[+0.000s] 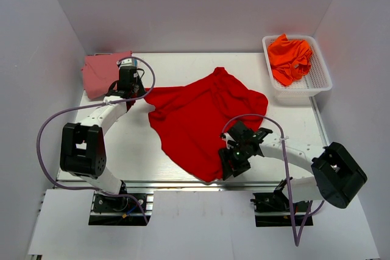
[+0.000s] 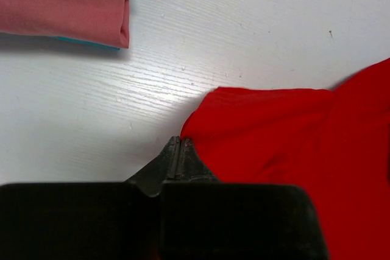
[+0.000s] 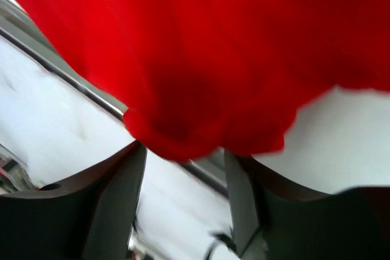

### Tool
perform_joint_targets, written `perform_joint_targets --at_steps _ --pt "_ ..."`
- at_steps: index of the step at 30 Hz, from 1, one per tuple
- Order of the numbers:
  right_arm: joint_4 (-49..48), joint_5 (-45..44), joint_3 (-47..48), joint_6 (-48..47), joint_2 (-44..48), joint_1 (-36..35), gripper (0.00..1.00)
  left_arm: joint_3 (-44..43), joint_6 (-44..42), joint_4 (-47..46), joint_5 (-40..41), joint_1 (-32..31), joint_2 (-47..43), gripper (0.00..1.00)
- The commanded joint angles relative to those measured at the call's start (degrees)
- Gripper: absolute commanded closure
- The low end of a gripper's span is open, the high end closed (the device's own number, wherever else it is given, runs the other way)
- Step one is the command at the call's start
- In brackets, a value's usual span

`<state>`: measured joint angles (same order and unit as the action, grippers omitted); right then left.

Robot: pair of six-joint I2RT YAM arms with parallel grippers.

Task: Fold and stack the t-shirts
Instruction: Flatten out the tshirt

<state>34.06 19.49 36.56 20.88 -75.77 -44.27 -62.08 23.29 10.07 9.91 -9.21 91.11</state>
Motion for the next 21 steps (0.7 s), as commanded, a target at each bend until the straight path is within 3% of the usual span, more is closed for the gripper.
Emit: perform_joint_targets --at_steps 1,4,6,7,8,9,15,21 --pt "-9.18 0.03 -1.31 4.42 1.76 -0.47 0.41 1.35 -0.26 -0.49 -0.24 -0.1 -4.27 1.0" --pt "-11.12 -0.41 -1.84 5.48 1.15 -0.47 0.46 1.35 -0.26 -0.49 -0.24 -0.1 -4.27 1.0" --pt "-10.16 -2.08 -2.28 5.66 0.45 -0.73 0.57 1.35 -0.26 -0.49 -0.24 -0.1 -4.89 1.0" --pt "-9.2 -2.43 -2.1 5.4 0.36 -0.73 0.66 1.35 -0.78 -0.49 -0.24 -0.1 -4.89 1.0" --pt "-8.49 -3.74 -1.49 5.22 0.27 -0.64 0.88 1.87 -0.79 -0.49 -0.24 -0.1 -5.5 1.0" --pt "-5.36 -4.01 -0.44 4.78 0.7 -0.64 0.98 1.88 -0.79 -0.49 0.28 -0.1 -5.51 1.0" --pt "2.67 -11.83 10.53 1.36 9.56 -0.11 1.0 -0.84 0.35 0.04 2.3 0.42 -7.87 1.0" --pt "1.54 -39.31 25.4 4.24 17.04 0.59 1.0 -6.73 0.97 -0.38 4.33 0.42 -13.49 1.0"
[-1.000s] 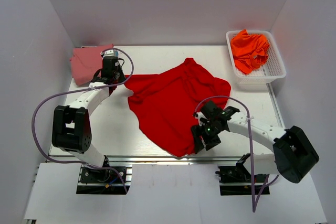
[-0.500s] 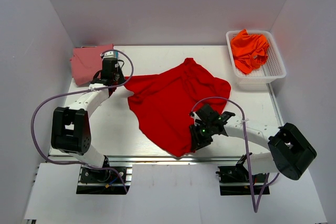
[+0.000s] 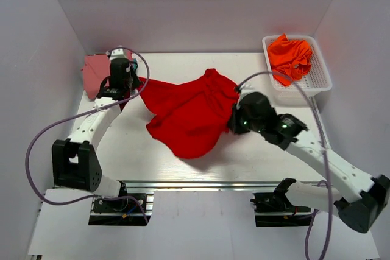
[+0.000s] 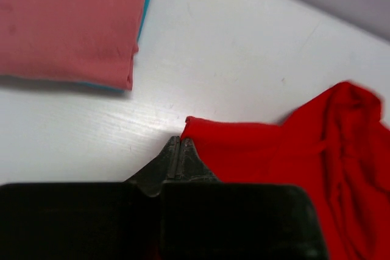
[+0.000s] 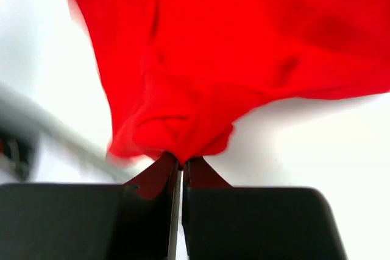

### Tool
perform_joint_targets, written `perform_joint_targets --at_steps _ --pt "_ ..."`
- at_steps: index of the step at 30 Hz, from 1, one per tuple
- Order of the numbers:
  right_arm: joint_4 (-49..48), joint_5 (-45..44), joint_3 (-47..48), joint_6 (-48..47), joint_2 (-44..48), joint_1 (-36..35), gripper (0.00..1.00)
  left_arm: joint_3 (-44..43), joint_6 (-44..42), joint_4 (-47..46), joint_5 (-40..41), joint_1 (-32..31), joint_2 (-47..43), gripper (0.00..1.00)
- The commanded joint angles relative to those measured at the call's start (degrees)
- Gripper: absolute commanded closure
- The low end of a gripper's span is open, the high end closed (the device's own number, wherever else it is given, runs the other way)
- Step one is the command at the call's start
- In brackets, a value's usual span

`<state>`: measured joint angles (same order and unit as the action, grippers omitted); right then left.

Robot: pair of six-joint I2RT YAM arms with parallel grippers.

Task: Fold and stack the t-shirts
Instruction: Flatten out the tshirt

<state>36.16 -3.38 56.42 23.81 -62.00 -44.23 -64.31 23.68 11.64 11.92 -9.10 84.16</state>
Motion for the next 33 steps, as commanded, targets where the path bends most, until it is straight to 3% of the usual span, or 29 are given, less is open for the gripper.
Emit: perform_joint_targets --at_steps 1,5,12,21,28,33 --pt "-4.4 -24.32 6.84 1.32 5.11 0.72 1.0 -6.24 0.05 -1.97 3.71 0.31 -7.42 1.0" --pt "-13.47 -34.75 12.38 -3.23 8.64 1.25 1.0 -14.33 -1.44 1.19 8.55 0.31 -9.37 1.0" --pt "-30.95 -45.66 22.83 -23.5 11.55 1.25 1.0 -25.93 -8.03 2.6 17.85 0.31 -13.22 1.0" --pt "-35.37 -49.88 38.49 -41.11 9.44 0.9 1.0 -36.93 -15.06 3.29 24.19 0.31 -18.85 1.0" --pt "-41.35 -52.25 40.69 -48.85 12.86 0.72 1.0 -37.46 -21.57 0.58 36.92 -0.3 -22.99 1.0" --pt "-40.65 -52.26 40.87 -50.09 12.34 0.63 1.0 -36.06 -22.19 1.11 35.02 -0.3 -24.31 1.0"
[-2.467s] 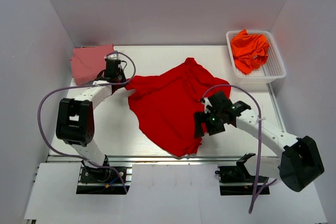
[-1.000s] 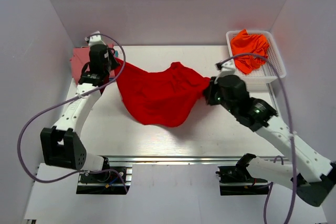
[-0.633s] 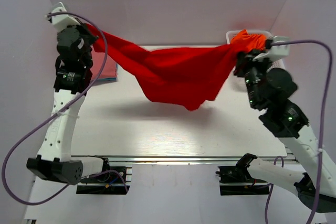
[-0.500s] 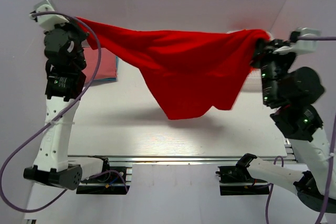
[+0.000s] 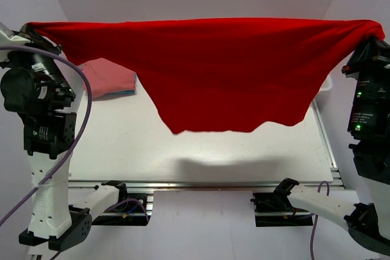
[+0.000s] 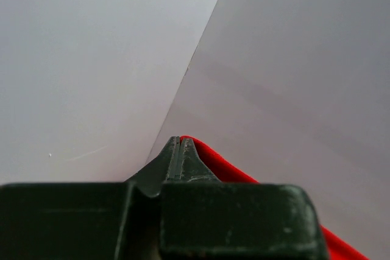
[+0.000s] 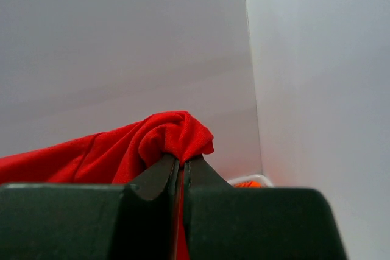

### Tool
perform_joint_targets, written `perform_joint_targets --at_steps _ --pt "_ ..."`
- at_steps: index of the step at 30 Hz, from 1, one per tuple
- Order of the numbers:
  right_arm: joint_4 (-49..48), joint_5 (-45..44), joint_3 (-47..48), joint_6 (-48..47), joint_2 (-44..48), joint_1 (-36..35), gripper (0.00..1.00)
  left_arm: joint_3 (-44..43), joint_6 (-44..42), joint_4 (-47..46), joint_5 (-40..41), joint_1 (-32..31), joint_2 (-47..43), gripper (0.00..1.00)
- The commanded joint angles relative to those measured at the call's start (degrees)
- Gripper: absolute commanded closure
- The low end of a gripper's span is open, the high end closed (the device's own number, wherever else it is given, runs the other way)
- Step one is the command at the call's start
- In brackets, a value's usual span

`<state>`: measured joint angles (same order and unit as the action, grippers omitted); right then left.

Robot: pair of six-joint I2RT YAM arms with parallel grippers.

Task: Fold and stack the t-shirts
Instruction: Flatten out the tshirt

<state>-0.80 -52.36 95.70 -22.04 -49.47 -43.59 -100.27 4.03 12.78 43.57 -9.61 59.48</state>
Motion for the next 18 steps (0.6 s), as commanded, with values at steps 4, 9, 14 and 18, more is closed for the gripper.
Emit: perform_joint_targets --at_steps 4,9,14,18 --pt "-4.3 -2.22 -0.07 -4.41 -2.72 0.17 1.0 0.51 -1.93 -0.03 0.12 0.2 3.17 1.0" --pt "-17.1 -5.9 -8.32 -14.15 -9.66 0.7 1.0 -0.87 -0.6 0.5 -7.43 0.82 12.21 1.0" --pt "-32.06 -4.07 -11.06 -17.33 -19.93 3.95 1.0 -11.68 0.53 5.94 -9.03 1.51 29.08 1.0" --pt "-34.62 -1.87 -5.8 -16.11 -31.28 10.35 1.0 -25.83 1.15 9.37 -10.35 3.62 41.57 1.0"
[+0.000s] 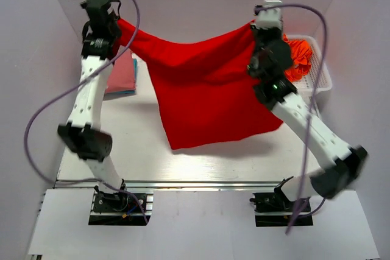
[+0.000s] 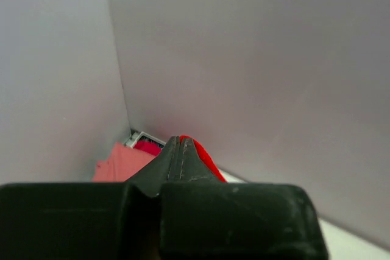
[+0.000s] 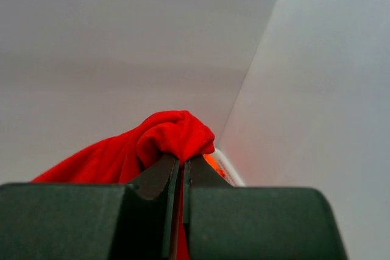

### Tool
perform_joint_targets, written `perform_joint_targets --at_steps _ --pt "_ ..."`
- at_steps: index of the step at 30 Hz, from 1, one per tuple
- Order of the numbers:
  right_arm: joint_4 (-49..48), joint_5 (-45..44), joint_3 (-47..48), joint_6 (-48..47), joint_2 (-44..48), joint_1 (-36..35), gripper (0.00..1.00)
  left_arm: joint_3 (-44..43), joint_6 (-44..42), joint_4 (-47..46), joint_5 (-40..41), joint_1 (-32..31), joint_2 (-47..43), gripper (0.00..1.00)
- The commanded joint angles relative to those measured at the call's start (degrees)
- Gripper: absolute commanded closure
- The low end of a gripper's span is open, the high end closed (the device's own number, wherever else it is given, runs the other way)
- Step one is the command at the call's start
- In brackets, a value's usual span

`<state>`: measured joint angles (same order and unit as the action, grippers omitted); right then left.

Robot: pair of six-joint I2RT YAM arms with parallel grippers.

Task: Fold and stack the t-shirts
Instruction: Flatten out the tshirt

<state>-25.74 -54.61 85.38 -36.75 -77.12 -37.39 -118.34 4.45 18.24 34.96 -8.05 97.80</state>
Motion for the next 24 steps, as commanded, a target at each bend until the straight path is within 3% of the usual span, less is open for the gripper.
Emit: perform_joint_targets --at_steps 1,5,9,17,24 --pt "-9.6 1.51 9.49 -1.22 -5.22 5.99 1.0 -10.39 0.74 4.6 -2.35 2.95 7.63 1.0" --pt "-3.13 3.36 22.61 2.11 -20.41 11.96 1.0 -20.94 1.96 4.61 -5.94 5.15 13.81 1.0" --pt "6.11 6.09 30.19 7.3 -22.2 14.71 1.0 -16.85 3.98 1.81 -7.8 6.65 11.91 1.0" --pt "12.55 15.91 9.64 22.5 -11.75 17.96 1.0 -0.88 6.44 1.36 -11.14 8.49 5.14 1.0" --pt "17.91 25.42 -3.47 31.65 -9.27 18.23 1.0 15.59 8.12 -3.47 -12.19 9.02 -0.94 1.0"
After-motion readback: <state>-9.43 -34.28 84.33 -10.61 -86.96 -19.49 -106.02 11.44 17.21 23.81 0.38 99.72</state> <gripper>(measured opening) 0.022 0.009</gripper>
